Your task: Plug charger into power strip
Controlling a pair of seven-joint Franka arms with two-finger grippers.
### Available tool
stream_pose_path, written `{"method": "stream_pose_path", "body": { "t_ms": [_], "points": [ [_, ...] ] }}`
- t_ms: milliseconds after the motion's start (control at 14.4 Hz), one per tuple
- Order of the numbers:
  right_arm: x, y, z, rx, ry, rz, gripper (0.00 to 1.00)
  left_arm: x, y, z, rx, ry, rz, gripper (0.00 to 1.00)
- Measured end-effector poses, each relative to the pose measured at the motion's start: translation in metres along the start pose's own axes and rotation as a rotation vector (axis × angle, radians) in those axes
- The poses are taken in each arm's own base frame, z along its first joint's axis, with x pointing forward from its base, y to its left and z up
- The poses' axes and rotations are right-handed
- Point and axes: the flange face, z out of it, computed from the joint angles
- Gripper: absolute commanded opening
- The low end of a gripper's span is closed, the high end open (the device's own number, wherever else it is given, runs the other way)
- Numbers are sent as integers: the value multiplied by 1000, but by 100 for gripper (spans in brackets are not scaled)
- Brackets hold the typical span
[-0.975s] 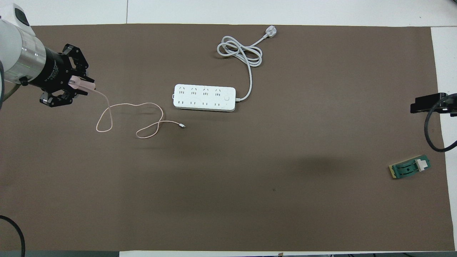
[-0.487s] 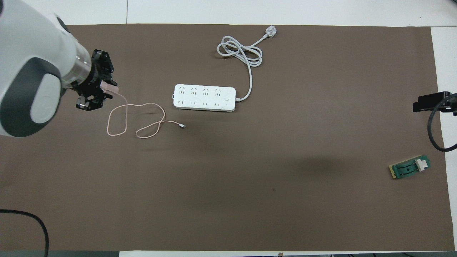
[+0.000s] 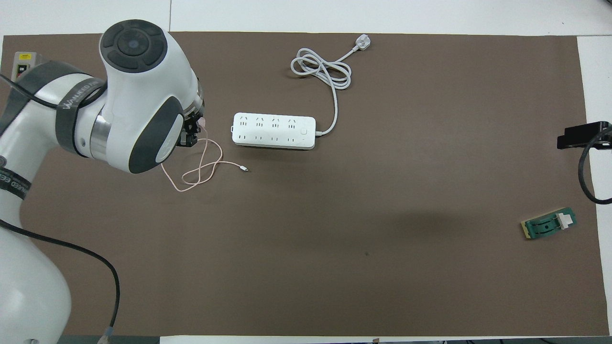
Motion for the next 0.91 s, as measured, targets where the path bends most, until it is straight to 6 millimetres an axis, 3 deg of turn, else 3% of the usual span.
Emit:
{"method": "stream_pose_path", "body": {
  "t_ms": [348,627,905],
  "points": [
    [0,0,0,0,-3,0,100,-28,-1,29,24,21,-191,0],
    [0,0,0,0,-4,0,100,-70,-13,49,49,34,-155,0],
    [0,0,0,0,-4,0,100,-87,-15,80,76,67,-121,0]
  ]
}}
